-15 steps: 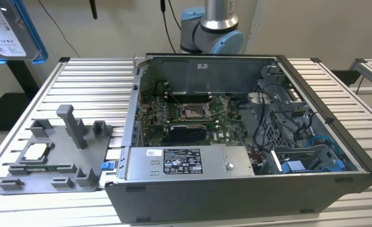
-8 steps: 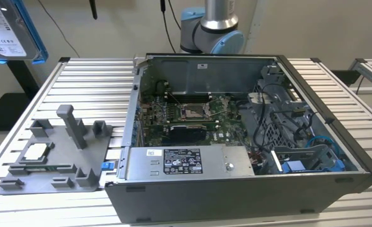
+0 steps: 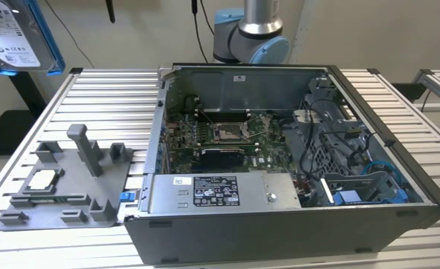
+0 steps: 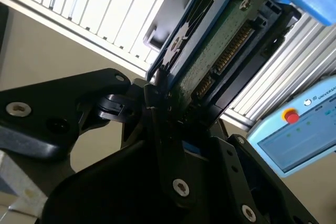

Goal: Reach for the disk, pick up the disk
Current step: 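Pick up the disk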

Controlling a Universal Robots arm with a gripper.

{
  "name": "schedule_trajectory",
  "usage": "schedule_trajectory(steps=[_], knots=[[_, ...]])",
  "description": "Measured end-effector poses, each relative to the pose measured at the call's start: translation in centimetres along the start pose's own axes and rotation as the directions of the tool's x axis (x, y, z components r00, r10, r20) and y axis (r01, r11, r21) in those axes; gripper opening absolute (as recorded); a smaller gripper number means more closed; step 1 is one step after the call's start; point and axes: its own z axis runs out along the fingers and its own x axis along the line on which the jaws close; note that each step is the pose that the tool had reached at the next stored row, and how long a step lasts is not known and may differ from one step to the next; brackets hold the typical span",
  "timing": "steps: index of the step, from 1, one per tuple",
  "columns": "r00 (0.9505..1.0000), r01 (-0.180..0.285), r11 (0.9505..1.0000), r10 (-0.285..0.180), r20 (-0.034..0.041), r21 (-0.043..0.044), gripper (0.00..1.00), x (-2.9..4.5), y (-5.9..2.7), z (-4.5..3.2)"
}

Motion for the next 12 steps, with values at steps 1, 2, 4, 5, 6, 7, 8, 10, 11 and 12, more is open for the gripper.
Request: schedule_trajectory(steps=[1, 2, 4, 5, 6, 7, 8, 10, 11, 12], knots=[[1.0, 0.0, 1.0, 0.0, 0.0, 0.0, 0.0, -0.01, -0.23, 0.0], [1.0, 0.0, 1.0, 0.0, 0.0001, 0.0001, 0.0, -0.01, -0.44, 0.01], [1.0, 0.0, 1.0, 0.0, 0.0, 0.0, 0.0, -0.02, -0.9, 0.02], [1.0, 0.0, 1.0, 0.0, 0.0001, 0.0001, 0.0, -0.03, -1.14, 0.02], [1.0, 0.0, 1.0, 0.0, 0.0001, 0.0001, 0.0, -0.04, -1.37, 0.02], [1.0, 0.0, 1.0, 0.0, 0.0, 0.0, 0.0, -0.05, -1.62, 0.02], [1.0, 0.0, 1.0, 0.0, 0.0, 0.0001, 0.0, -0.05, -1.86, 0.03], [1.0, 0.0, 1.0, 0.0, 0.0, 0.0, 0.0, -0.07, -2.33, 0.03], [1.0, 0.0, 1.0, 0.0, 0.0, 0.0, 0.0, -0.08, -2.56, 0.04], [1.0, 0.0, 1.0, 0.0, 0.0001, 0.0001, 0.0, -0.08, -2.81, 0.05]])
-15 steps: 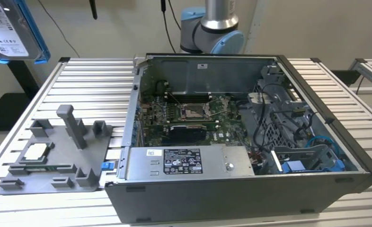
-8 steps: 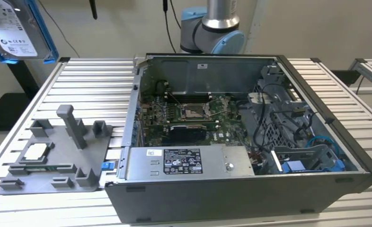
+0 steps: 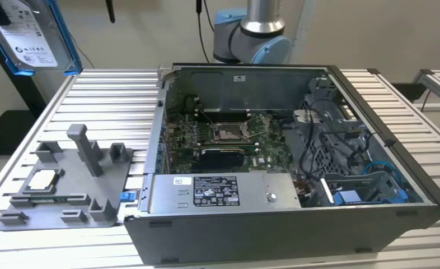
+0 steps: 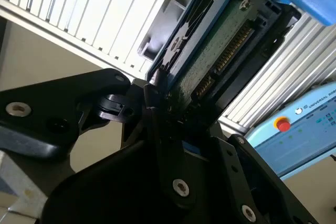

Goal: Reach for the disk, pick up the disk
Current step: 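Pick up the disk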

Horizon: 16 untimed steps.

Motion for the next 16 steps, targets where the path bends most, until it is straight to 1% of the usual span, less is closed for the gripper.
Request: schedule_trajectory(steps=[5, 16], knots=[[1.0, 0.0, 1.0, 0.0, -0.0001, 0.0, 0.0, -0.04, -1.44, 0.02], [1.0, 0.0, 1.0, 0.0, 0.0, 0.0, 0.0, -0.15, -5.23, 0.07]])
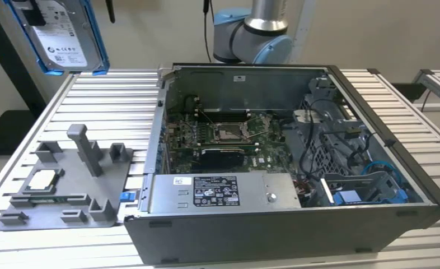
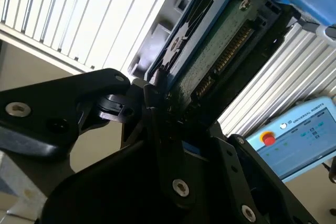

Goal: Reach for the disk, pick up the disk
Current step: 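Pick up the disk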

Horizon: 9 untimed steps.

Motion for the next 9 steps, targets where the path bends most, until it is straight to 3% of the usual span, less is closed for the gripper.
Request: schedule_trajectory(steps=[9], knots=[[1.0, 0.0, 1.0, 0.0, 0.0, -0.0001, 0.0, -0.08, -2.86, 0.04]])
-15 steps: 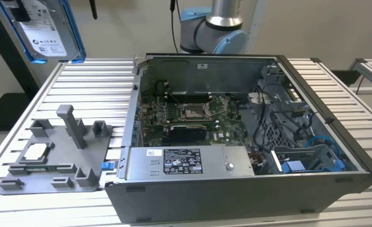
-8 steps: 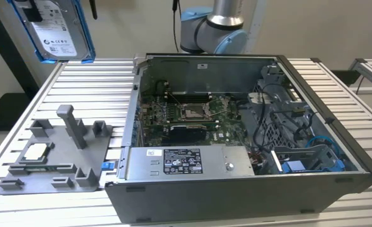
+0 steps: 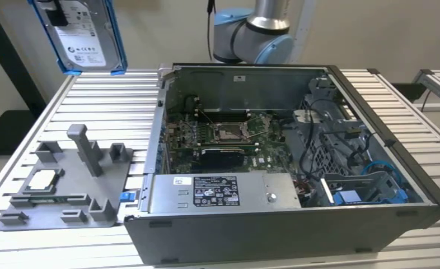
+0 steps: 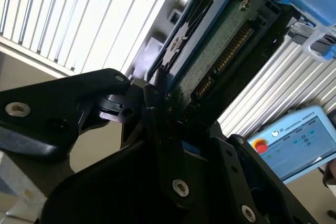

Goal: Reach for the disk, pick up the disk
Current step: 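Pick up the disk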

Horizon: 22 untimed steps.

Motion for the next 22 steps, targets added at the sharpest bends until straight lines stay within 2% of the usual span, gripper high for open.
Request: schedule_trajectory(steps=[22], knots=[[1.0, 0.0, 1.0, 0.0, 0.0, 0.0, 0.0, -0.2, -6.82, 0.1]])
